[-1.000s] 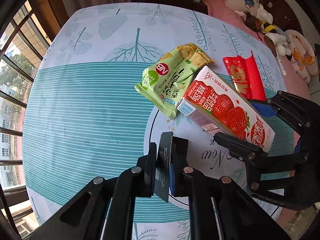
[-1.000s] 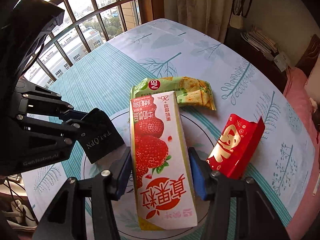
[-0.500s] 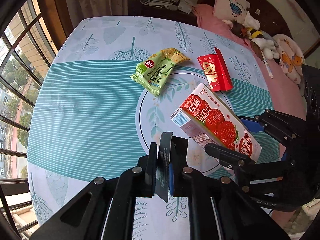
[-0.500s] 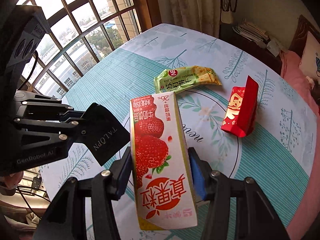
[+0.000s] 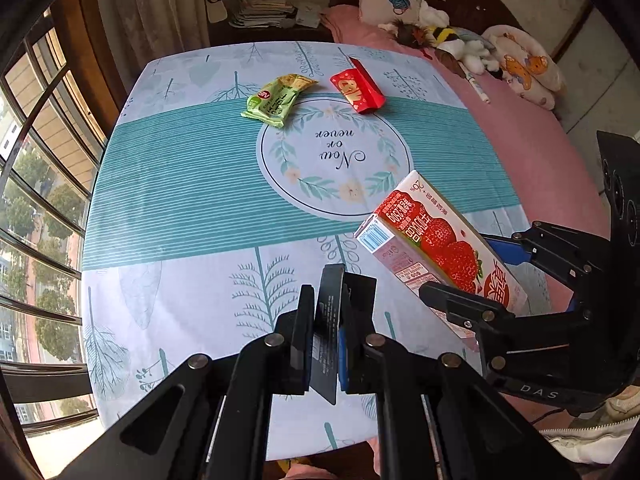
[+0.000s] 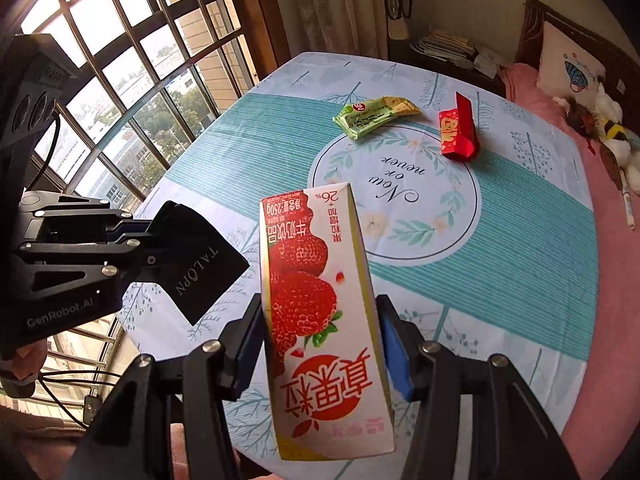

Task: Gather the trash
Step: 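Carry the TALOPN card and strawberry carton down over the bin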

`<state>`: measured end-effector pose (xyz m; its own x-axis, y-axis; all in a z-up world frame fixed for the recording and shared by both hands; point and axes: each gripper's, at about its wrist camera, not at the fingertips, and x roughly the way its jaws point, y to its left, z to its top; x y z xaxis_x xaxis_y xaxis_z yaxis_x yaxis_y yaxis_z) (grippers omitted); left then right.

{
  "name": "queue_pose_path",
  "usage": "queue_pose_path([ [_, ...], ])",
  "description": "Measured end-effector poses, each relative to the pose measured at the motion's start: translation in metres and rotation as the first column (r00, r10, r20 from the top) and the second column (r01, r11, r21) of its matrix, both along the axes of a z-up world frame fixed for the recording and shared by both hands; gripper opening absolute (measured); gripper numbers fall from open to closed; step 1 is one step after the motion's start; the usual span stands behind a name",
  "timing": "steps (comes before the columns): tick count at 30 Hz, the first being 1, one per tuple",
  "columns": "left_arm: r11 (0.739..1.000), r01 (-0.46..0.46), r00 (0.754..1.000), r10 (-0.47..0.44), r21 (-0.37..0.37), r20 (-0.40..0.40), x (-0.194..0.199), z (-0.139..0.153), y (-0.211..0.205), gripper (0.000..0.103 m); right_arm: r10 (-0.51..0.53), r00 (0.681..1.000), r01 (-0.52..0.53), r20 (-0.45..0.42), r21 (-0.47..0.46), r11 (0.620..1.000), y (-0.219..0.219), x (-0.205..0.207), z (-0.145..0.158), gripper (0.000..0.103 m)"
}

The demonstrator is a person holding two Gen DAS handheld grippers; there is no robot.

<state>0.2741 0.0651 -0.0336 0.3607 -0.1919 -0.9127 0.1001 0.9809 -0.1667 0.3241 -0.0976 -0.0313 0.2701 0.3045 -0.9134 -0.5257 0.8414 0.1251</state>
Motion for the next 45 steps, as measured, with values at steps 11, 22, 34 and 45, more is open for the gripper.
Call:
queue_pose_path([
  [11, 0.965, 0.257, 0.966, -0.259, 0.054, 0.028, -0.129, -0.001, -0.002, 0.007, -0.287, 0.958, 0.287, -0.008, 0.006, 0.958, 0.004, -0.148, -0.004, 0.054],
  [22, 0.938, 0.344, 0.938, -0.342, 0.039, -0.061, -0.204, -0.044, -0.025, 0.007, -0.386, 0.914, 0.381, -0.123, -0.065, 0.922, -0.003, -0.244, -0.046, 0.054],
  [34, 0.96, 0.279, 0.942, -0.266, 0.035, -0.203, -0.24, -0.172, -0.037, 0.008, -0.461, 0.846, 0.45, -0.268, -0.104, 0.887, -0.025, -0.273, -0.175, 0.054],
  [45, 0.969, 0.222, 0.947, -0.189, 0.105, -0.261, -0.243, -0.325, -0.046, 0.009, -0.481, 0.803, 0.454, -0.352, -0.162, 0.876, -0.037, -0.268, -0.345, 0.054],
])
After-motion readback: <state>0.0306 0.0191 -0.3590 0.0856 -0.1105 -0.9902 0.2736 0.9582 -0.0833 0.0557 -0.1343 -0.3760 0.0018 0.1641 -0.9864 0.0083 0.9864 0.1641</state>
